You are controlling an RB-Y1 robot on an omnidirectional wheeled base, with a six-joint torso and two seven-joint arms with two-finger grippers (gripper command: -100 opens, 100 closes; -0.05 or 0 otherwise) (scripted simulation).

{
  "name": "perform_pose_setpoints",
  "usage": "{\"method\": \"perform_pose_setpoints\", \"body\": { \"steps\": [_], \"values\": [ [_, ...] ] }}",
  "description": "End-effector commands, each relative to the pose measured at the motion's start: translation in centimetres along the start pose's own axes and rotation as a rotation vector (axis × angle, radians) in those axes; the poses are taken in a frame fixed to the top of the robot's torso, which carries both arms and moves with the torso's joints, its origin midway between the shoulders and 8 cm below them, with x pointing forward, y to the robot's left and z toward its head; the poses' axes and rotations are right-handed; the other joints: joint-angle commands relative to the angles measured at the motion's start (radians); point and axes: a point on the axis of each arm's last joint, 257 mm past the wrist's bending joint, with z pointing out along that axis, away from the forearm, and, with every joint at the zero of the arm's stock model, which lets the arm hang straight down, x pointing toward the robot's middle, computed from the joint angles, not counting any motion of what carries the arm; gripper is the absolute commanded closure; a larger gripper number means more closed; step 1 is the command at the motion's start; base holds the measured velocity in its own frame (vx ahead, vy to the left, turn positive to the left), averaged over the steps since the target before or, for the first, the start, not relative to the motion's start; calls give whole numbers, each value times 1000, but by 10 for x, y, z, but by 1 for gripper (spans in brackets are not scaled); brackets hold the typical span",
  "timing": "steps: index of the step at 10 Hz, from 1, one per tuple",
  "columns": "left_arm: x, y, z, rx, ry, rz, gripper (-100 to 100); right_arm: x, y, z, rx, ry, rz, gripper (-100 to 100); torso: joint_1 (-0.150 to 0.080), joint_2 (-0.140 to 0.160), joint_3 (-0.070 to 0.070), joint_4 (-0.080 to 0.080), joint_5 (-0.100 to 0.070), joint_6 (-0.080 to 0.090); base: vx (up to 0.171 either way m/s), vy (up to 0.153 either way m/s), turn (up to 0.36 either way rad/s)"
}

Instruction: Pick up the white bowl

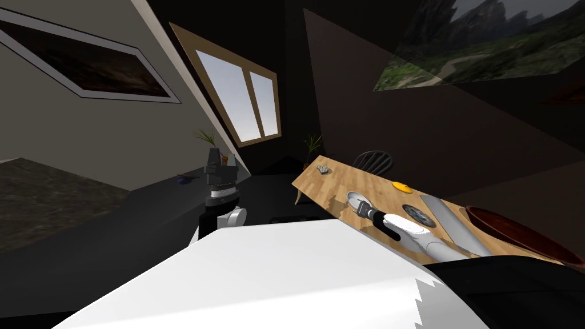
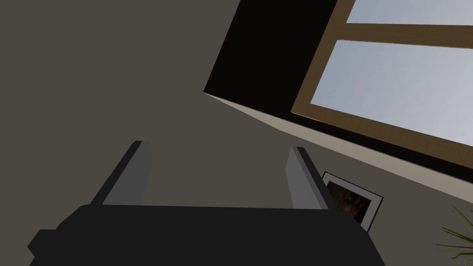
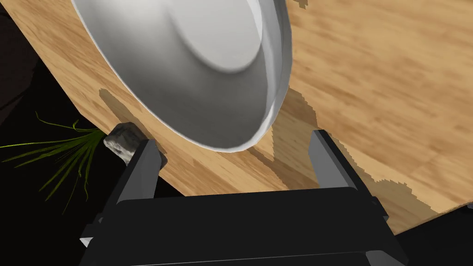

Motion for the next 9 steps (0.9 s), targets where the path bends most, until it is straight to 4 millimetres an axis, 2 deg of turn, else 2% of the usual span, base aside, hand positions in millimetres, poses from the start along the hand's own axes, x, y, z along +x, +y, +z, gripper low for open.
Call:
{"method": "perform_pose_setpoints", "body": {
  "steps": [1, 2, 3, 4, 5, 6, 7, 8, 9],
  "values": [
    [0, 0, 0, 0, 0, 0, 0, 21, 6, -4, -22, 34, -36, -100, 0, 0, 0, 0, 0, 0, 1, -13, 65],
    [0, 0, 0, 0, 0, 0, 0, 34, 12, -8, -38, 58, -60, -100, 0, 0, 0, 0, 0, 0, 6, -21, 146],
    [0, 0, 0, 0, 0, 0, 0, 34, 12, -8, -38, 58, -60, -100, 0, 0, 0, 0, 0, 0, 5, -18, 47],
    [0, 0, 0, 0, 0, 0, 0, 45, 19, -11, -55, 77, -79, -100, 0, -1, 0, 0, 0, 0, 7, -11, 59],
    [0, 0, 0, 0, 0, 0, 0, 61, 49, -18, -109, 101, -100, -100, 0, -1, 0, 0, 0, 0, 16, -34, 168],
    [0, 0, 0, 0, 0, 0, 0, 52, 33, -13, -81, 88, -86, -100, -1, -1, -1, 0, 0, -1, 8, -22, 38],
    [0, 0, 0, 0, 0, 0, 0, 53, 36, -13, -87, 89, -89, 0, 0, -1, -1, 0, 0, 0, 0, 0, 0],
    [0, 0, 0, 0, 0, 0, 0, 56, 45, -9, -83, 104, -70, -100, 1, -1, 0, 0, 0, 0, -14, -32, 180],
    [0, 0, 0, 0, 0, 0, 0, 57, 51, -7, -82, 113, -59, -100, -1, 0, 0, 0, 0, -1, -19, -70, 199]
  ]
}}
